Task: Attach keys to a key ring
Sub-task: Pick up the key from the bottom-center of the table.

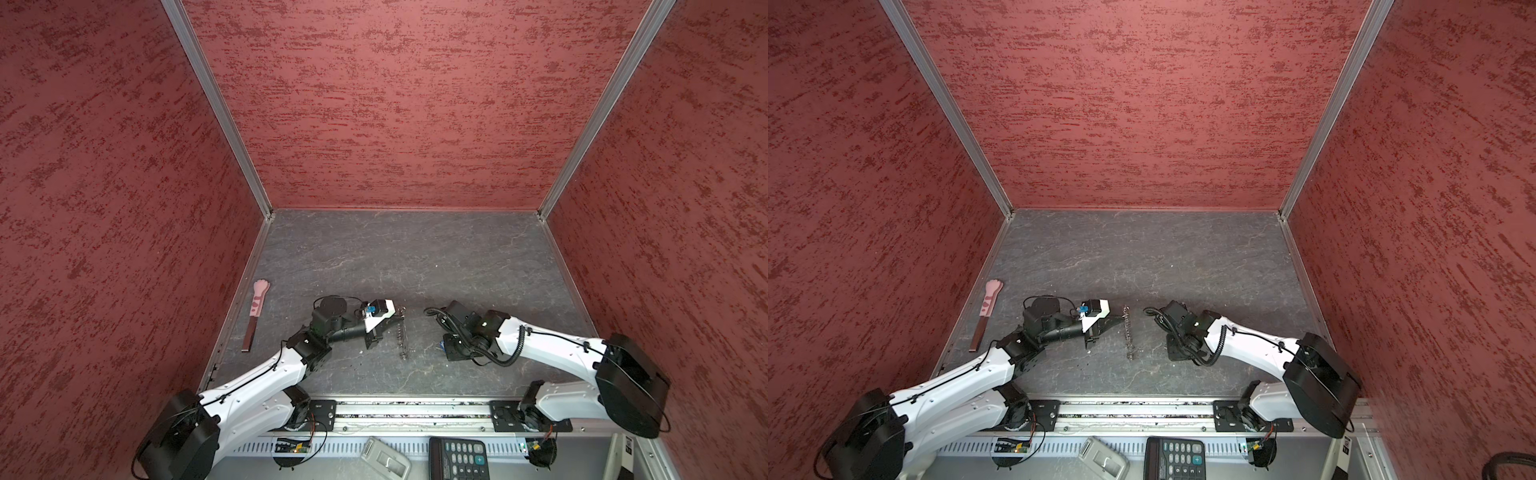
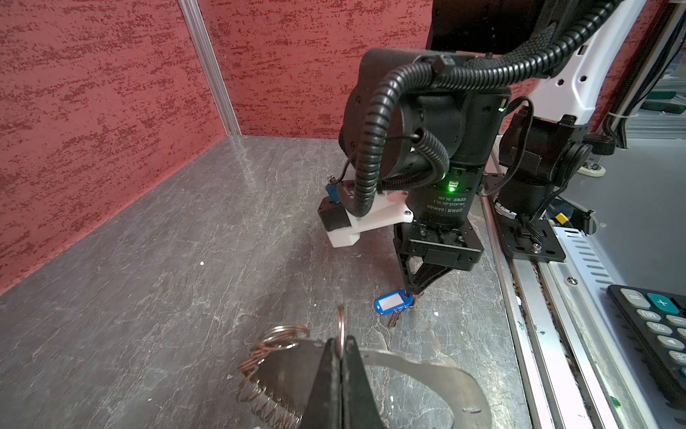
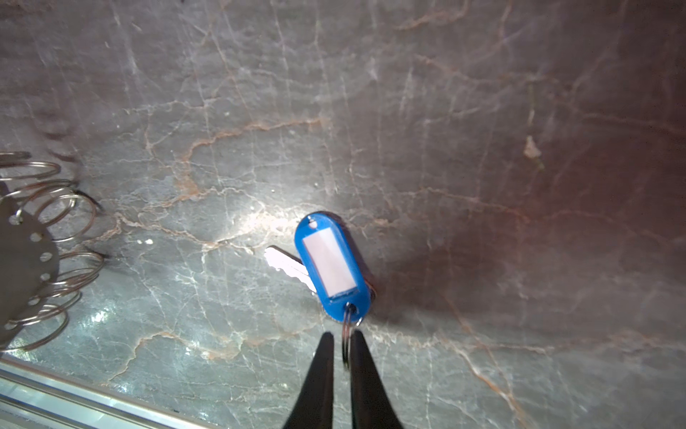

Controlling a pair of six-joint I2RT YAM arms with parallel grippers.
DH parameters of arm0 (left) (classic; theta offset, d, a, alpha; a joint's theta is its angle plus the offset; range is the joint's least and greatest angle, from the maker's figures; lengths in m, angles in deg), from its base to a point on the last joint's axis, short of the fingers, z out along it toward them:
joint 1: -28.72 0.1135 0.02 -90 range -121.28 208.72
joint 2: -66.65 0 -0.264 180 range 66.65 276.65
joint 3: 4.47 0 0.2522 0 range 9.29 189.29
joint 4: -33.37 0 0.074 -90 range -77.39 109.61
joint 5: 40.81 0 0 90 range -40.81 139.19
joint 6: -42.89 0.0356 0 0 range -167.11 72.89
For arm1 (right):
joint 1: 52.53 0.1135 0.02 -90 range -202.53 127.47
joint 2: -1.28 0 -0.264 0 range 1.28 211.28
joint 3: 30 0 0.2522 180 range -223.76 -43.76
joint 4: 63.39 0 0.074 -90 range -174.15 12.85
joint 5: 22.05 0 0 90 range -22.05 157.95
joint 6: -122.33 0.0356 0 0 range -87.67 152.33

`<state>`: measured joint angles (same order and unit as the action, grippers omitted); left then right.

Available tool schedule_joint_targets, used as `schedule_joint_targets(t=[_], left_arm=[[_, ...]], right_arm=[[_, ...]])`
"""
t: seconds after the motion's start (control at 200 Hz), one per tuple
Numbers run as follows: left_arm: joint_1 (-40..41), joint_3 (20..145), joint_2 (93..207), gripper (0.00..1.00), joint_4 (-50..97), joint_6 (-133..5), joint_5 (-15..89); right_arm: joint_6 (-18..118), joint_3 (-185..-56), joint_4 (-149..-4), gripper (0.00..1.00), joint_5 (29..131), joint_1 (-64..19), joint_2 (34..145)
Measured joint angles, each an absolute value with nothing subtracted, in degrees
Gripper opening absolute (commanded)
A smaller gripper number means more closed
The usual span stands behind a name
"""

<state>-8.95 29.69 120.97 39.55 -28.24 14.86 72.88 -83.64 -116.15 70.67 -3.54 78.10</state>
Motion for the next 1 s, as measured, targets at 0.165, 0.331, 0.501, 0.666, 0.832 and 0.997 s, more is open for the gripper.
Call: schedule_joint_targets(t=[0.165,0.331,0.501,0.666,0.832,0.997], left_arm=[[-8.95,29.69,120.97,0.00,39.55,-28.26,14.86],[-8.95,29.69,120.97,0.00,39.55,-28.26,14.86],[-8.95,29.69,120.97,0.00,39.55,-28.26,14.86],[-8.95,29.69,121.10,0.00,39.57,-28.30,14.86],[-8.95,29.69,121.19,0.00,39.72,-28.39,14.88],[-9.11,29.69,121.19,0.00,40.03,-28.83,15.13]], right_arm=[[72.88,-83.64,-116.18,0.11,70.62,-3.54,78.69],[72.86,-83.64,-116.20,0.11,70.23,-3.54,79.01],[72.77,-83.64,-116.20,0.04,70.10,-3.52,79.60],[72.33,-83.88,-116.79,0.00,69.22,-3.48,79.60],[70.76,-85.80,-119.72,0.00,66.23,-3.48,79.32],[66.81,-90.02,-120.81,0.00,61.77,-3.52,77.77]])
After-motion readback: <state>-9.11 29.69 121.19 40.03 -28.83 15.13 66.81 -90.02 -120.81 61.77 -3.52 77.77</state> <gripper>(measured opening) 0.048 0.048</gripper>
